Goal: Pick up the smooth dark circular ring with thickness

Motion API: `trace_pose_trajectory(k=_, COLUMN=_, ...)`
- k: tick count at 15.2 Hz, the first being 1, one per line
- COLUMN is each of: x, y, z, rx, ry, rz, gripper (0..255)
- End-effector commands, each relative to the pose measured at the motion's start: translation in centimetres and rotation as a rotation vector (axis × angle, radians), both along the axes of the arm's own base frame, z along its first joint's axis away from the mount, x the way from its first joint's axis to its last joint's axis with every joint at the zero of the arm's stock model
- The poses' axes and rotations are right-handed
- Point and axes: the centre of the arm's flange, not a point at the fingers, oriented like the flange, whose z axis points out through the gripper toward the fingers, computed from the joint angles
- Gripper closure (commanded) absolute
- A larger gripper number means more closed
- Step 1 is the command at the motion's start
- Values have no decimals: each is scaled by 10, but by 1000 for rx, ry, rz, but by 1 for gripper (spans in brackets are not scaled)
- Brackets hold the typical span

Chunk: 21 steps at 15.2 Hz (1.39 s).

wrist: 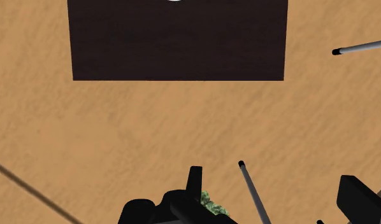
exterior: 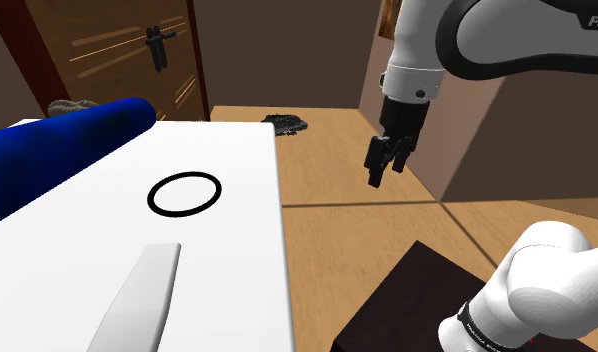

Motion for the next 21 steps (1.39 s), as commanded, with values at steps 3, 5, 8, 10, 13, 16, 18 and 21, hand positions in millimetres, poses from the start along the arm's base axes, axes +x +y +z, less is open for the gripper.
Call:
trace_pose_trajectory(k=3, x=15, y=51, z=8, rx=-13, ry=-8, rz=-102, gripper=0)
trace_pose_trajectory(k=5, x=25, y=76, z=10, rx=-20, ry=-12, rz=-151, gripper=0)
trace_pose_trajectory(k=8, x=42, y=112, z=13, rx=-31, ry=-18, rz=-224, gripper=0)
trace_pose_trajectory(k=10, x=55, y=135, z=15, rx=-37, ry=-22, rz=-273, gripper=0)
trace_pose_trajectory(k=13, x=76, y=169, z=18, rx=-48, ry=-28, rz=-346, gripper=0)
trace_pose_trajectory(k=16, x=100, y=201, z=20, rx=-58, ry=-35, rz=-420, gripper=0)
trace_pose_trajectory(k=18, x=117, y=221, z=22, rx=-65, ry=-39, rz=-469, gripper=0)
trace_pose_trajectory(k=21, x=144, y=250, z=24, rx=-75, ry=-45, rz=-542, gripper=0)
